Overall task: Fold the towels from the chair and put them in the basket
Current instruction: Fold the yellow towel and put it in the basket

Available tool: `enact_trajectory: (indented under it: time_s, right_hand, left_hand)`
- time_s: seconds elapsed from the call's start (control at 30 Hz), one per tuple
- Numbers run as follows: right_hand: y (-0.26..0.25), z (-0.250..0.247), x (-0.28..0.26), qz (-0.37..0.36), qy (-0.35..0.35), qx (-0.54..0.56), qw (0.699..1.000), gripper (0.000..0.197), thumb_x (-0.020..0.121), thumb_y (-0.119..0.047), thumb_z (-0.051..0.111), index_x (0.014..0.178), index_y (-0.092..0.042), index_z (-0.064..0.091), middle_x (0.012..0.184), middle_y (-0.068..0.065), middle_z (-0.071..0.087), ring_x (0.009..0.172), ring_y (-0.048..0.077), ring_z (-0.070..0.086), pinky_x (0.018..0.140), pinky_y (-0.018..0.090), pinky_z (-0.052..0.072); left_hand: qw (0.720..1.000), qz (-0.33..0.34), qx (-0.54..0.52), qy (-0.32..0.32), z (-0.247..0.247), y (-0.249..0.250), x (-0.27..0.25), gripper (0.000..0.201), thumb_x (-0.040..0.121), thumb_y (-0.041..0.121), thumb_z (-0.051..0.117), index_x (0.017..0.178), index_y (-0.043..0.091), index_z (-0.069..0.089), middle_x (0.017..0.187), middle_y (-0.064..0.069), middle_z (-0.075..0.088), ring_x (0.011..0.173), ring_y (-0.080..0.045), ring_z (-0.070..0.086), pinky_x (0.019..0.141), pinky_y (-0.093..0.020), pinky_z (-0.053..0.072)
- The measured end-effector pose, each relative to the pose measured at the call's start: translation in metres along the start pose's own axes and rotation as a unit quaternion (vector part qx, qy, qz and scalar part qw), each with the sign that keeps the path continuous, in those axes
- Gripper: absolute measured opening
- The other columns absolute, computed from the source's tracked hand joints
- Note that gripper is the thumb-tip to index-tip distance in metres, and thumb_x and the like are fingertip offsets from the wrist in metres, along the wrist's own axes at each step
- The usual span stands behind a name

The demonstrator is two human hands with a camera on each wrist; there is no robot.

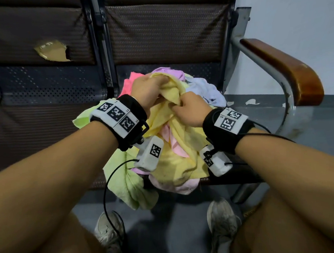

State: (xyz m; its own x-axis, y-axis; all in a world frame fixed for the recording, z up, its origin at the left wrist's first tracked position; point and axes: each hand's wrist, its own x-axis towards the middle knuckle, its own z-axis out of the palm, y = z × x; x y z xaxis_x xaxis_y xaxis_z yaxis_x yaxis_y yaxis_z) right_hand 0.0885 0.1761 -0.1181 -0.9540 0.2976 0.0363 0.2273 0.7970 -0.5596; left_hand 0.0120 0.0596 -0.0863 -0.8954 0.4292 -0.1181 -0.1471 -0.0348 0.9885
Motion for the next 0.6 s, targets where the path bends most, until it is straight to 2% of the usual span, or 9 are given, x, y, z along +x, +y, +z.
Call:
enact_trajectory:
  time_s: [0.07, 0.13, 0.23, 0.3, 0.4, 0.43, 0.5, 0.53, 0.6]
  right_hand:
    - [0.005, -0.008, 0.001, 0.024, 0.048, 0.009, 0.998, 0.025, 0.096, -0.019, 0.047, 0.074, -0.010, 0.056, 0.079, 0.008, 0.058, 0.076, 0.025, 0.057, 0.063, 0.025, 0.038]
    - [0.009, -0.021, 0.003, 0.020, 0.124, 0.062, 0.990, 0.025, 0.096, -0.014, 0.043, 0.082, -0.007, 0.063, 0.078, 0.007, 0.060, 0.072, 0.021, 0.055, 0.060, 0.024, 0.037]
    - [0.011, -0.034, 0.010, -0.005, 0.211, 0.153, 0.965, 0.030, 0.096, -0.011, 0.040, 0.095, -0.006, 0.069, 0.085, 0.006, 0.066, 0.079, 0.018, 0.059, 0.071, 0.029, 0.044]
    - [0.015, -0.036, 0.013, -0.003, 0.231, 0.170, 0.958, 0.028, 0.097, -0.016, 0.042, 0.084, -0.003, 0.063, 0.077, 0.004, 0.059, 0.073, 0.019, 0.053, 0.070, 0.034, 0.043]
    - [0.028, -0.034, 0.011, -0.018, 0.178, 0.116, 0.977, 0.030, 0.094, -0.035, 0.053, 0.073, -0.016, 0.064, 0.069, -0.003, 0.059, 0.066, 0.011, 0.050, 0.064, 0.029, 0.040]
    - [0.033, -0.031, 0.009, -0.034, 0.137, 0.061, 0.988, 0.030, 0.092, -0.039, 0.057, 0.075, -0.016, 0.068, 0.070, -0.001, 0.063, 0.065, 0.011, 0.050, 0.063, 0.026, 0.039]
    - [0.043, -0.020, 0.004, -0.061, 0.039, -0.051, 0.996, 0.029, 0.089, -0.037, 0.065, 0.074, -0.012, 0.068, 0.068, 0.003, 0.060, 0.064, 0.013, 0.049, 0.063, 0.021, 0.038]
    - [0.048, -0.014, 0.002, -0.053, -0.013, -0.094, 0.994, 0.029, 0.089, -0.036, 0.067, 0.071, -0.013, 0.066, 0.067, 0.002, 0.059, 0.064, 0.015, 0.051, 0.066, 0.024, 0.041]
    - [0.054, -0.006, -0.001, -0.013, -0.081, -0.134, 0.988, 0.034, 0.090, -0.033, 0.065, 0.062, -0.015, 0.057, 0.063, 0.003, 0.055, 0.061, 0.020, 0.051, 0.063, 0.031, 0.044]
  left_hand:
    - [0.999, 0.019, 0.038, 0.020, -0.007, 0.000, 0.004, 0.008, 0.092, 0.012, 0.060, 0.099, 0.010, 0.061, 0.091, -0.010, 0.066, 0.081, -0.021, 0.067, 0.069, -0.029, 0.059]
    - [0.996, 0.028, 0.083, 0.028, -0.014, -0.002, 0.007, 0.008, 0.093, 0.017, 0.060, 0.098, 0.010, 0.060, 0.094, -0.011, 0.068, 0.082, -0.022, 0.070, 0.067, -0.031, 0.059]
    - [0.987, 0.042, 0.150, 0.040, -0.017, -0.005, 0.009, 0.025, 0.099, 0.027, 0.050, 0.094, 0.007, 0.065, 0.084, -0.010, 0.076, 0.067, -0.019, 0.072, 0.061, -0.031, 0.059]
    - [0.985, 0.043, 0.153, 0.072, -0.014, -0.003, 0.012, 0.030, 0.101, 0.028, 0.041, 0.091, 0.010, 0.062, 0.070, -0.013, 0.075, 0.055, -0.021, 0.069, 0.051, -0.027, 0.055]
    - [0.984, 0.037, 0.136, 0.111, -0.015, -0.003, 0.019, 0.035, 0.098, 0.026, 0.035, 0.089, 0.005, 0.062, 0.067, -0.018, 0.073, 0.052, -0.027, 0.070, 0.049, -0.030, 0.055]
    - [0.982, 0.039, 0.138, 0.122, -0.017, -0.003, 0.020, 0.037, 0.096, 0.026, 0.036, 0.090, 0.003, 0.064, 0.073, -0.020, 0.073, 0.057, -0.030, 0.071, 0.054, -0.034, 0.059]
    - [0.977, 0.043, 0.150, 0.148, -0.024, -0.006, 0.025, 0.040, 0.094, 0.026, 0.037, 0.094, -0.001, 0.066, 0.093, -0.023, 0.072, 0.082, -0.038, 0.071, 0.075, -0.047, 0.060]
    - [0.975, 0.044, 0.149, 0.156, -0.028, -0.007, 0.027, 0.038, 0.093, 0.023, 0.037, 0.096, -0.002, 0.065, 0.101, -0.023, 0.070, 0.092, -0.040, 0.069, 0.083, -0.049, 0.058]
    - [0.977, 0.047, 0.129, 0.161, -0.033, -0.008, 0.028, 0.030, 0.093, 0.014, 0.035, 0.096, 0.005, 0.064, 0.110, -0.022, 0.067, 0.098, -0.039, 0.066, 0.085, -0.050, 0.058]
